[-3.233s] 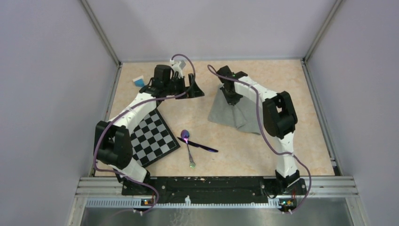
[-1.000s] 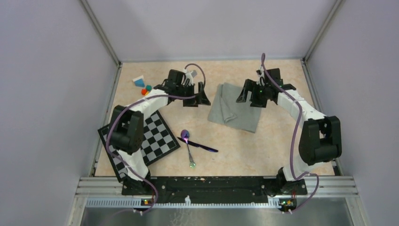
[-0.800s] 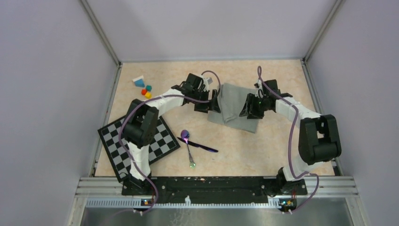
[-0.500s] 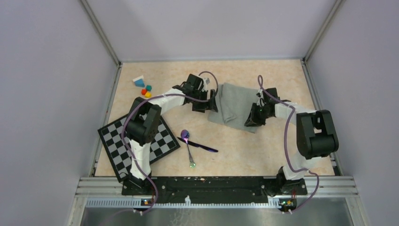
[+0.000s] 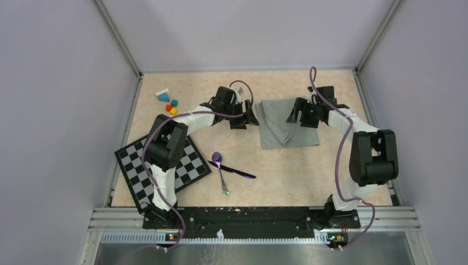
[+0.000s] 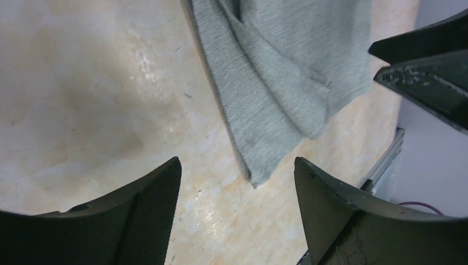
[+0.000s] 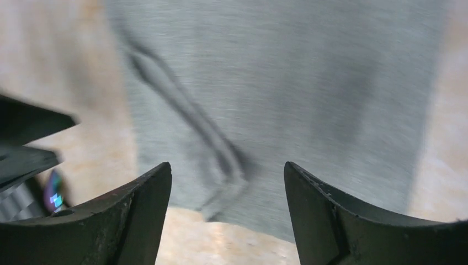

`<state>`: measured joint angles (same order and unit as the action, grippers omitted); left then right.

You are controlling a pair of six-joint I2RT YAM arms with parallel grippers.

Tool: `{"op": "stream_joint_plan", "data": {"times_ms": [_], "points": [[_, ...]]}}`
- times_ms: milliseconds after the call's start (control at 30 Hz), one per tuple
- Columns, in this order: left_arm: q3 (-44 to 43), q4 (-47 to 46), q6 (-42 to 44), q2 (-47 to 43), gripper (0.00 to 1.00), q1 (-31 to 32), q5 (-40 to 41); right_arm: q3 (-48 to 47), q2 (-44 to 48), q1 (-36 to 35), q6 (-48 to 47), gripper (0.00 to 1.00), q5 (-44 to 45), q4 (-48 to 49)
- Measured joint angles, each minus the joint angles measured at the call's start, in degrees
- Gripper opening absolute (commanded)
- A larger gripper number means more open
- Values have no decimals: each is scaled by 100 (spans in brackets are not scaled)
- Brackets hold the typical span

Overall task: Fold the napkin into a case and place the utensils inside
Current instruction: Fold the rectangle-folded napkin at the center of the board.

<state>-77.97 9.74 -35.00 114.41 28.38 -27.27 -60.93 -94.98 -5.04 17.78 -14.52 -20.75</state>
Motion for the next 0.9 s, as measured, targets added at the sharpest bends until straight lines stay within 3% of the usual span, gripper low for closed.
{"op": "stream_joint_plan", "data": {"times_ms": [100, 167, 333, 633, 900], "points": [[0, -345, -308, 39, 67, -70, -212, -391, -205, -177, 37, 70, -911, 343], [0, -494, -494, 83, 65, -118, -275, -737, -463, -417, 17, 62, -1056, 450], [-92, -675, -785, 269, 67, -205, -299, -2120, -1506, -1043, -173, 63, -809, 365], [-1287, -848, -671, 1128, 64, -247, -476, -2044, -1825, -1204, 385, 32, -756, 511], [-1355, -835, -407, 1119, 65, -271, -369, -2157, -2531, -1200, 748, 30, -708, 693]]}}
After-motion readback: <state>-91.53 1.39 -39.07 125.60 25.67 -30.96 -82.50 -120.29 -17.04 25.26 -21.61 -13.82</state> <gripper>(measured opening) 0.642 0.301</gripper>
